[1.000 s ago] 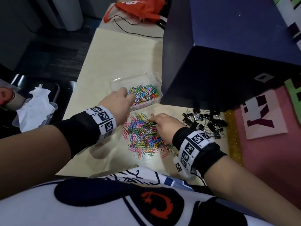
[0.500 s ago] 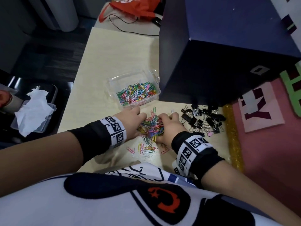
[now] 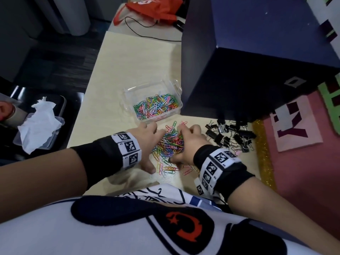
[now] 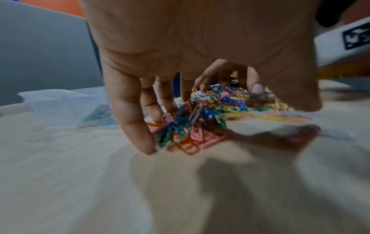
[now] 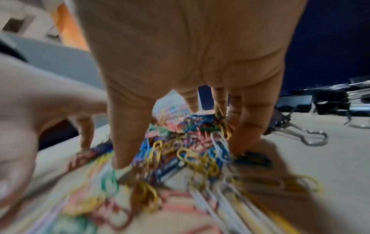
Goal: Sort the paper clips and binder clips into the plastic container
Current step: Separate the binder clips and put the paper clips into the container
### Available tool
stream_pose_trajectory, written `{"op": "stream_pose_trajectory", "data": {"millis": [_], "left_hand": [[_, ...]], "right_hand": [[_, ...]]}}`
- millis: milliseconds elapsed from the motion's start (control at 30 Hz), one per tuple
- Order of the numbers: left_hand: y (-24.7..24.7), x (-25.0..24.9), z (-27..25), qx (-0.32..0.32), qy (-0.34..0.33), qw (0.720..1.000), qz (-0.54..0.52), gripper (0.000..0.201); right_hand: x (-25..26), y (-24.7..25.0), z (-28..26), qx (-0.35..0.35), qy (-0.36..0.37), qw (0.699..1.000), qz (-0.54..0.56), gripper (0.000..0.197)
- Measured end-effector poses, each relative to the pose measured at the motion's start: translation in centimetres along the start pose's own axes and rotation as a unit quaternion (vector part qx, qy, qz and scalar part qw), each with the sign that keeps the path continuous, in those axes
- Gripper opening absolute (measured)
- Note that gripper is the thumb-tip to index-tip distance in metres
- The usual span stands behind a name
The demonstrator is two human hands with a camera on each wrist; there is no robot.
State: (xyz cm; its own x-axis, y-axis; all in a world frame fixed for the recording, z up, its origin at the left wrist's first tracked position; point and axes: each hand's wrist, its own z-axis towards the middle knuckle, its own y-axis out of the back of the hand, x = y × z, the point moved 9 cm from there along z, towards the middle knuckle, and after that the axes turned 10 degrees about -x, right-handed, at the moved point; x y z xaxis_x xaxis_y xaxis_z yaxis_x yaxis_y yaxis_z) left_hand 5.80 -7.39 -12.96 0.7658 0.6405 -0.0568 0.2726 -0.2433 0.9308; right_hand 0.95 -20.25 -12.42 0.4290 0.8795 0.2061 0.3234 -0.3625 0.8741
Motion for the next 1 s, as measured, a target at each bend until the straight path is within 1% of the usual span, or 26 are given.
{"op": "stream_pose_trajectory", "data": {"millis": [33, 67, 167, 233, 300, 400, 567, 633, 733, 833, 933, 1000], "left_hand": [[-0.2, -0.3, 0.0, -0.003, 0.001, 1.0, 0.017, 0.126], [-0.2, -0.5, 0.1, -0.009, 0.006, 1.0, 0.02, 0.121], [0.3, 0.0, 0.8, -0.018, 0.036, 0.999, -0.028, 0.089], [0.8, 0.3, 1.3, -0.02, 0.037, 0.998, -0.044, 0.068], [1.1, 0.6, 1.6, -0.022, 0.03, 0.998, -0.056, 0.05], [1.3, 1.0, 1.7, -0.034, 0.025, 0.997, -0.07, 0.033], [2.0, 0.7, 1.7, -0.053, 0.001, 0.995, -0.086, 0.023], [2.8, 0.7, 1.8, -0.07, -0.011, 0.993, -0.099, 0.025], [4.4, 1.2, 2.0, -0.095, -0.019, 0.988, -0.124, 0.023], [6.7, 2.3, 2.3, -0.14, -0.006, 0.98, -0.144, 0.019], [9.0, 4.1, 2.6, -0.204, 0.014, 0.966, -0.16, 0.017], [9.9, 5.3, 2.8, -0.229, 0.034, 0.957, -0.173, 0.019]], "right_hand": [[0.5, -0.5, 0.0, -0.002, 0.013, 1.0, -0.016, 0.103], [0.8, -0.8, 0.0, -0.008, 0.027, 0.999, -0.023, 0.097], [1.5, -0.5, 0.3, -0.042, 0.051, 0.998, 0.007, 0.07], [1.7, -0.3, 0.4, -0.051, 0.061, 0.997, 0.016, 0.055], [1.8, 0.0, 0.5, -0.055, 0.063, 0.996, 0.023, 0.046], [1.6, 1.0, 0.7, -0.068, 0.059, 0.995, 0.039, 0.038], [0.9, 2.5, 1.1, -0.085, 0.037, 0.994, 0.05, 0.03], [0.7, 2.8, 1.3, -0.076, 0.029, 0.996, 0.037, 0.03], [0.6, 3.2, 1.5, -0.048, 0.021, 0.999, 0.009, 0.036], [0.8, 3.4, 1.6, -0.031, 0.013, 0.999, -0.004, 0.038], [1.1, 3.9, 1.7, -0.039, 0.015, 0.999, 0.002, 0.033], [1.7, 4.6, 1.7, -0.046, 0.024, 0.999, 0.014, 0.031]]}}
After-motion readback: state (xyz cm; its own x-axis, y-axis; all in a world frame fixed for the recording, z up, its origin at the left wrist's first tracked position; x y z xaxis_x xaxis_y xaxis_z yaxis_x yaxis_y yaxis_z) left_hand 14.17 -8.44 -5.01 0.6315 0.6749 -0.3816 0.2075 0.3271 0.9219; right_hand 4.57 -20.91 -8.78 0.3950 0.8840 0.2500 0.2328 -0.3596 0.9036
